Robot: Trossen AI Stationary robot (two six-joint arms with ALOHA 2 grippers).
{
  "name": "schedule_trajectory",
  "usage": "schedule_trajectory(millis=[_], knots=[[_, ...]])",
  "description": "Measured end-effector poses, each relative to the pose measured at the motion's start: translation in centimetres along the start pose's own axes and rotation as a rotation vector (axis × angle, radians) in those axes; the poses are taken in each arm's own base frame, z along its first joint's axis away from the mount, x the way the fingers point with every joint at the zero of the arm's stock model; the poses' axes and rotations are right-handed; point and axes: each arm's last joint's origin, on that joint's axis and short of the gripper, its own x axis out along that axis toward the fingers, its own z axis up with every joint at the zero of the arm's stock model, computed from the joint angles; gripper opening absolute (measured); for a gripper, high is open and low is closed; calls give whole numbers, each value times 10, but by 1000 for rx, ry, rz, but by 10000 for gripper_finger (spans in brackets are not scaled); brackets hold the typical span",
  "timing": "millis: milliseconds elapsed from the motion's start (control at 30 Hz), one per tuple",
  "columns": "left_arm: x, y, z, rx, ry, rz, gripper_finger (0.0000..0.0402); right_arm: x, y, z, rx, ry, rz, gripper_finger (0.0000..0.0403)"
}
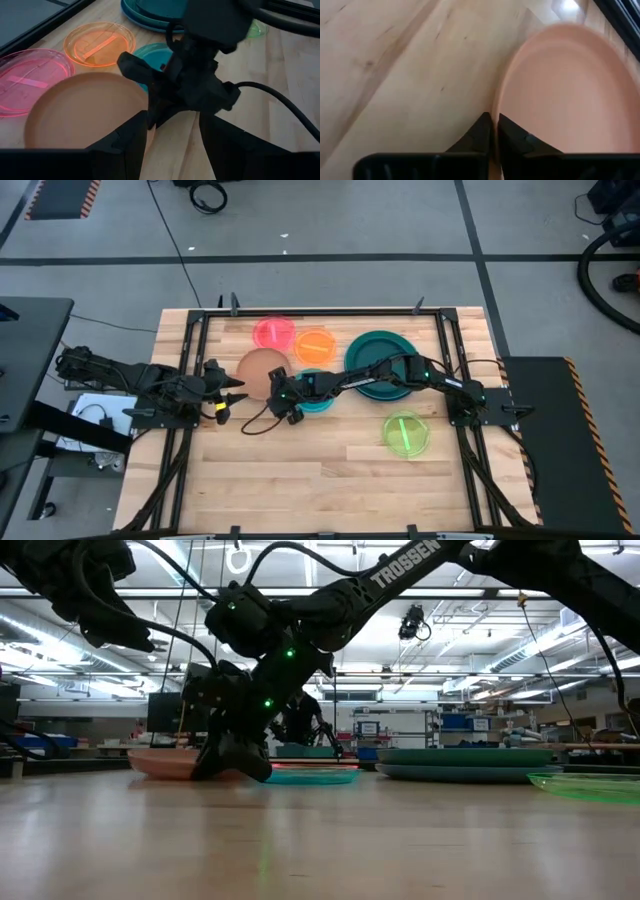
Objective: Stack plastic plates
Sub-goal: Stack the brown plate on the dark blue plate
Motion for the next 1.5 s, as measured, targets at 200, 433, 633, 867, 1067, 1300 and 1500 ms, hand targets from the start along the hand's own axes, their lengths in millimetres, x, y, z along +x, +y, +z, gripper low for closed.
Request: schedule_trajectory(millis=[200, 433, 633, 867, 1067, 1300, 1500], knots=[[0, 0, 0, 0, 0, 0, 188, -4, 16, 12, -80, 22, -28, 18], [0, 0, 0, -1, 1, 1, 188, -17, 24, 32, -118, 45, -57, 25], [0, 0, 0, -3, 0, 0, 188, -33, 24, 52, -151, 123, -117, 25], [0, 0, 0, -3, 1, 0, 188, -49, 19, 58, -111, 289, -198, 25], [0, 0, 0, -5, 0, 0, 188, -64, 17, 53, 4, 427, -169, 25], [0, 0, 0, -6, 0, 0, 188, -86, 4, 39, 203, 551, -138, 25], [0, 0, 0, -8, 1, 0, 188, -99, -5, 28, 380, 632, -191, 25]])
